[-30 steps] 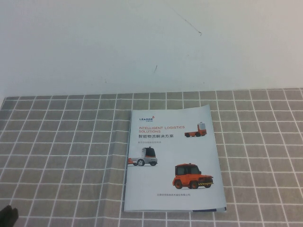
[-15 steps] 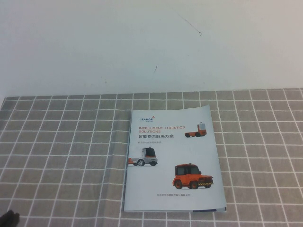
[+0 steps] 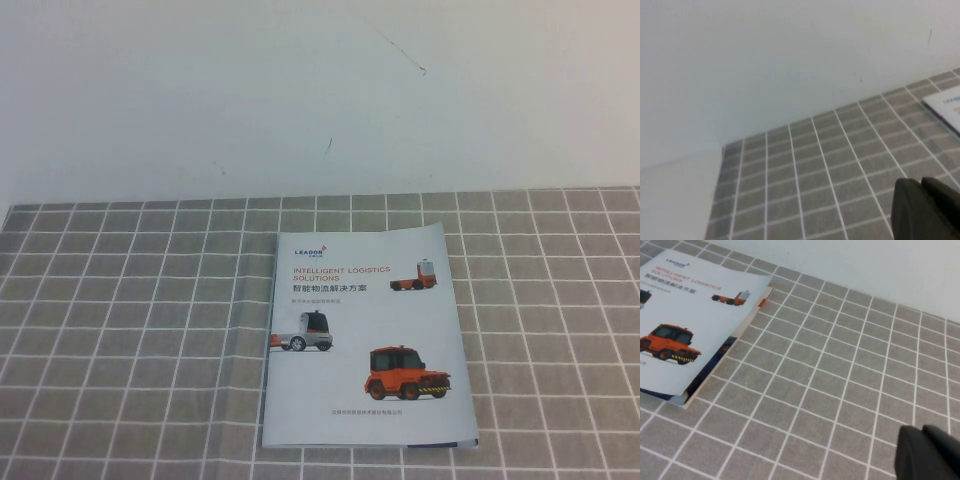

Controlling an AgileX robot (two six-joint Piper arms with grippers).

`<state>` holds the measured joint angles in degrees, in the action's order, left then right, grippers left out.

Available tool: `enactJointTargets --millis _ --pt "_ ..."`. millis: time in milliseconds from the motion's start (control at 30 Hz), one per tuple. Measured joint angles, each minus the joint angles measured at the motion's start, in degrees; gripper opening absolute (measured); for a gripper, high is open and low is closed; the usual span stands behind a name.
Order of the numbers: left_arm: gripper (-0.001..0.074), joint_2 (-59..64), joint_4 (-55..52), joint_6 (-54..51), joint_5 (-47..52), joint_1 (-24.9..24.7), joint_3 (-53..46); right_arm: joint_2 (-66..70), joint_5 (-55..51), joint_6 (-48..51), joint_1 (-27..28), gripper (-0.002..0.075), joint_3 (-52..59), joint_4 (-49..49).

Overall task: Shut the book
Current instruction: 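Close the open booklet and leave it lying on the table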

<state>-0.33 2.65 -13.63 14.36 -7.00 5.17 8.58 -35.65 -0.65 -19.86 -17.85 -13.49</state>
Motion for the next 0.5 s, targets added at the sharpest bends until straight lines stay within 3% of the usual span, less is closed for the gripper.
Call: enactJointTargets --millis 167,333,500 --pt "-0.0003 -0.2 -4.4 9.6 0.1 0.0 -6.2 0.0 0.0 0.0 0.0 -0.0003 0.0 0.0" --pt "-0.0003 -0.4 -5.5 19.3 3.3 0.0 -6.3 0.0 0.0 0.0 0.0 -0.0003 0.0 0.0" --pt "-0.0003 -0.4 -5.7 22.8 3.4 0.0 -6.3 0.0 0.0 0.0 0.0 -0.0003 0.0 0.0"
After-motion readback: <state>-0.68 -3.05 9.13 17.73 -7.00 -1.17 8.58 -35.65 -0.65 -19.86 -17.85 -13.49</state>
